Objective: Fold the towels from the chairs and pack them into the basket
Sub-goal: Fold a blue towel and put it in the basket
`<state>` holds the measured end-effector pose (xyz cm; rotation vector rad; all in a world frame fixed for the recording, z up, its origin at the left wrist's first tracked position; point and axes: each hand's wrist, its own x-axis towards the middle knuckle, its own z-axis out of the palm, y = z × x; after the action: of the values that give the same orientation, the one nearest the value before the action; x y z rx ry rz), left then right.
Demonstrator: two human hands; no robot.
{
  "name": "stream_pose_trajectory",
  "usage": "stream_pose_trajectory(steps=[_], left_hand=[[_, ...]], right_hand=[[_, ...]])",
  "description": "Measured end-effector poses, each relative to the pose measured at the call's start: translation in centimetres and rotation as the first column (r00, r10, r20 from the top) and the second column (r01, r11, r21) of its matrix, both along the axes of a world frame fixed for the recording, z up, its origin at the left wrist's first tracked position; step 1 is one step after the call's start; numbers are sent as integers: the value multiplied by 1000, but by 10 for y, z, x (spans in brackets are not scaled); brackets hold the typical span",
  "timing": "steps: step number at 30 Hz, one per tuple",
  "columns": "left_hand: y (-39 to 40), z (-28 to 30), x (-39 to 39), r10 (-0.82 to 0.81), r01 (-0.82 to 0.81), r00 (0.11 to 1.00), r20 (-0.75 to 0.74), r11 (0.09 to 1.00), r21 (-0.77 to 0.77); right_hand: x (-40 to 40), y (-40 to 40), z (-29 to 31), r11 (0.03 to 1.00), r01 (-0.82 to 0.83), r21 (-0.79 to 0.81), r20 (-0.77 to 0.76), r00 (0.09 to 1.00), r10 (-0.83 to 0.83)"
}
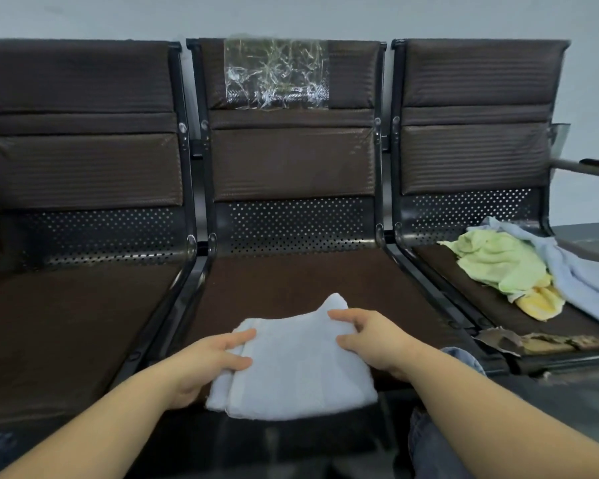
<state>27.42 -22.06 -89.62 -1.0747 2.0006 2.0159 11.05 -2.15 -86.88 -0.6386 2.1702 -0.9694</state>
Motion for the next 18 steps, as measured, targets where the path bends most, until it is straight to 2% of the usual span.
stream_pose_trajectory(steps=[5,8,14,18], left_hand=[[19,7,-17,9,-3,996,-92,998,65],[39,20,-37,-28,33,987,-157,999,25],[100,57,-91,-244,219,942,-232,967,-128],[159,69,-128,-387,349,889,-246,919,-183]], right_hand=[[-11,25,16,990,96,-101,-9,995,-97],[-26,51,29,970,175,-169,-27,983,-182],[-48,135,50,893,361,-270,44,931,-363],[-50,210,45,793,517,-322,99,852,-515]])
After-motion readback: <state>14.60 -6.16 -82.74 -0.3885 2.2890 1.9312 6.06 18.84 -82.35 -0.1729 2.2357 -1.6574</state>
